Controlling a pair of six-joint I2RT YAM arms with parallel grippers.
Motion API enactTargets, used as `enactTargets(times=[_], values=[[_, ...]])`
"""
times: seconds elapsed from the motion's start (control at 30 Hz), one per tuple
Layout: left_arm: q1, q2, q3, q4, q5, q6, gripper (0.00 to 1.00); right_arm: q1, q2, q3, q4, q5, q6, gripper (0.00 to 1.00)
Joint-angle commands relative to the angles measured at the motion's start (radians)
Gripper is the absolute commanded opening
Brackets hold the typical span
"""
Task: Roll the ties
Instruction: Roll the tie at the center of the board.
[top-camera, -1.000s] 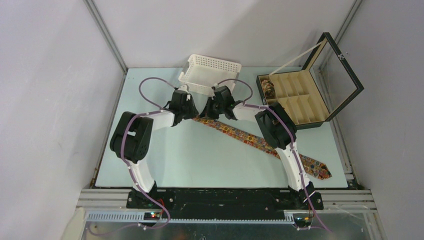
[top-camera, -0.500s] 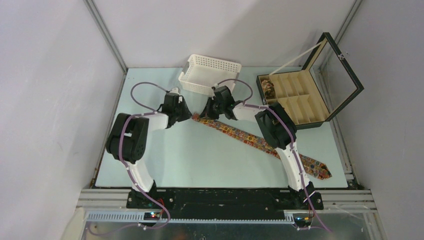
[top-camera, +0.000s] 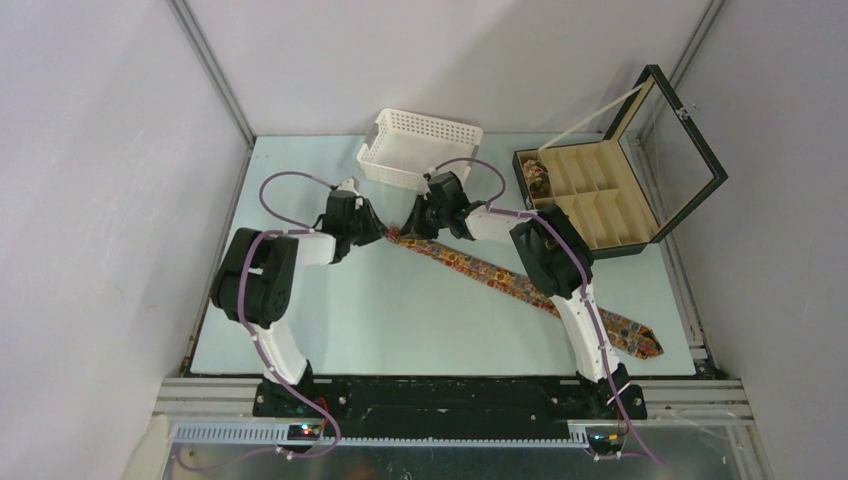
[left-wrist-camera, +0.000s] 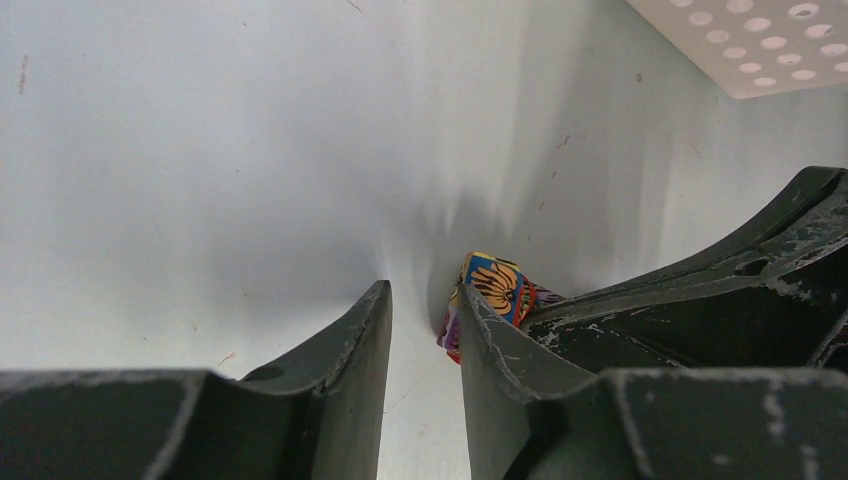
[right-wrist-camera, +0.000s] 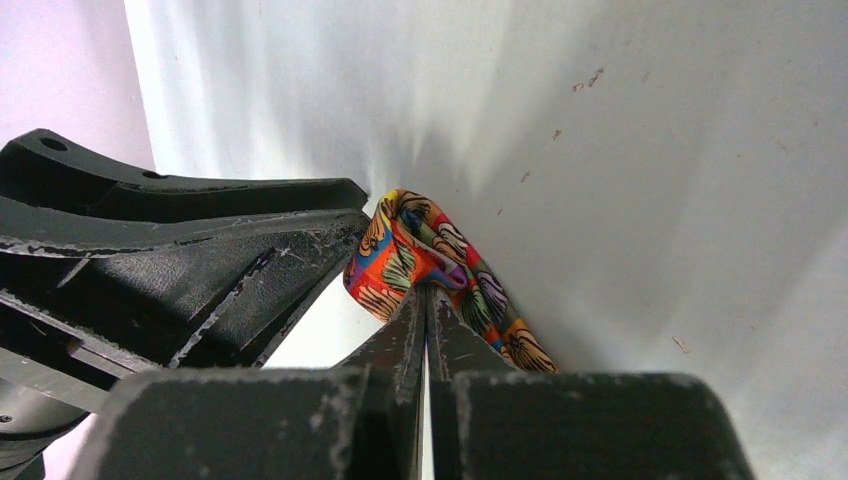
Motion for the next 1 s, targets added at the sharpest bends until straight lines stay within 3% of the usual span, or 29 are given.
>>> enactTargets(times=[0.0, 0.3, 0.7, 0.97], values=[[0.001, -0.035, -0.018, 0.084, 0.062, -0.048, 0.37, 0.0, 0.012, 0.021, -0.006, 0.012, -0.014, 0.0], [0.0, -0.042, -0.04, 0.134, 0.09, -0.061, 0.36, -0.002, 0.011, 0.02, -0.011, 0.012, -0.016, 0.0], [0.001, -0.04, -0.039, 0.15, 0.113, -0.06, 0.17, -0.004, -0.063, -0.032, 0.028, 0.028, -0.014, 0.04], [0.0, -0.045, -0.034, 0.156, 0.123, -0.061, 0.1, -0.005, -0.078, -0.032, 0.012, 0.045, -0.022, 0.0]])
